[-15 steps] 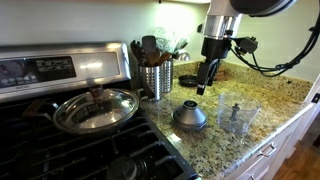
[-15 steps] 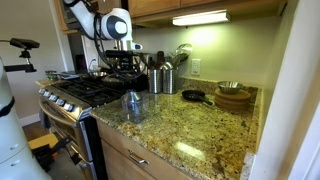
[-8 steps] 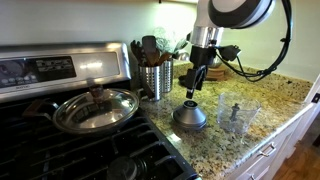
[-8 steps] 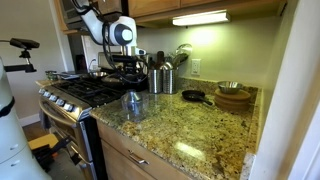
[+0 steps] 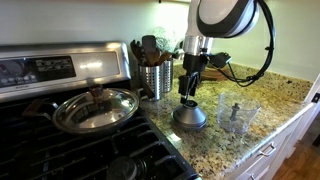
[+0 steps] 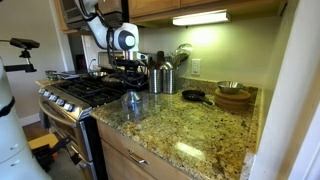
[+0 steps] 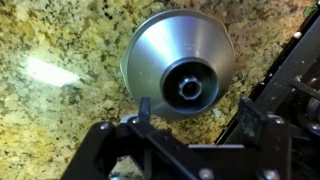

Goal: Put the blade in the blender and cover it with the grey lid

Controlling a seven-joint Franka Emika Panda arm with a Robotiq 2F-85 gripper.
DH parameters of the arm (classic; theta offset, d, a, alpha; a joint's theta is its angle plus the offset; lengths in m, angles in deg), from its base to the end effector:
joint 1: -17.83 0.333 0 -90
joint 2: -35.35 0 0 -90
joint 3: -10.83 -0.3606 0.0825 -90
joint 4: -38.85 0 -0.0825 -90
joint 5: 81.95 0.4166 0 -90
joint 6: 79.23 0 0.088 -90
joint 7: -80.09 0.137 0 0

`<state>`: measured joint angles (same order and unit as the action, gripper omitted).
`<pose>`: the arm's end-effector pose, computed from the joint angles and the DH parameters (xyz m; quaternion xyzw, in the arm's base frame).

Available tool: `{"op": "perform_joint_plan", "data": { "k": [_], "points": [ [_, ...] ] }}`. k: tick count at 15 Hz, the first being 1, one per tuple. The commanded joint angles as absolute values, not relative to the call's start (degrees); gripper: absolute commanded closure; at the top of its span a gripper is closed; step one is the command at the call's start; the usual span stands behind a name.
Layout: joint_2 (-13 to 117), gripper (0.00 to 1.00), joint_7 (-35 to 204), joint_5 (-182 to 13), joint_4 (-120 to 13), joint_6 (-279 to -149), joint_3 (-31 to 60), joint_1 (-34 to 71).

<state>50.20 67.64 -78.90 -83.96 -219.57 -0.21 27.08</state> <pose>0.5706 0.2109 0.2782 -0.9647 -0.2586 -0.0224 0.0436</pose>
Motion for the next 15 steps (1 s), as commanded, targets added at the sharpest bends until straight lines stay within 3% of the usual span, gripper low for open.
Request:
{"op": "perform_joint_plan", "data": {
  "k": [1,4,6,8,10,12,14,15],
  "points": [
    [51.29,0.01,67.36,-79.63,-83.38,-218.31,-0.44,26.9],
    [51.63,0.25,67.21,-79.29,-83.93,-218.04,-0.59,26.75],
    [52.02,0.28,67.05,-79.1,-83.99,-218.24,-0.67,26.65],
    [52.44,0.24,67.12,-79.12,-83.89,-218.26,-0.67,26.65],
    [52.51,0.29,67.16,-79.15,-83.8,-218.15,-0.67,26.65],
    [52.42,0.55,67.25,-79.24,-83.72,-218.11,-0.63,26.68],
    [52.06,0.65,67.28,-79.36,-83.32,-217.96,-0.66,26.8],
    [51.95,0.65,67.53,-79.58,-83.39,-217.81,-0.64,26.92]
  ]
}}
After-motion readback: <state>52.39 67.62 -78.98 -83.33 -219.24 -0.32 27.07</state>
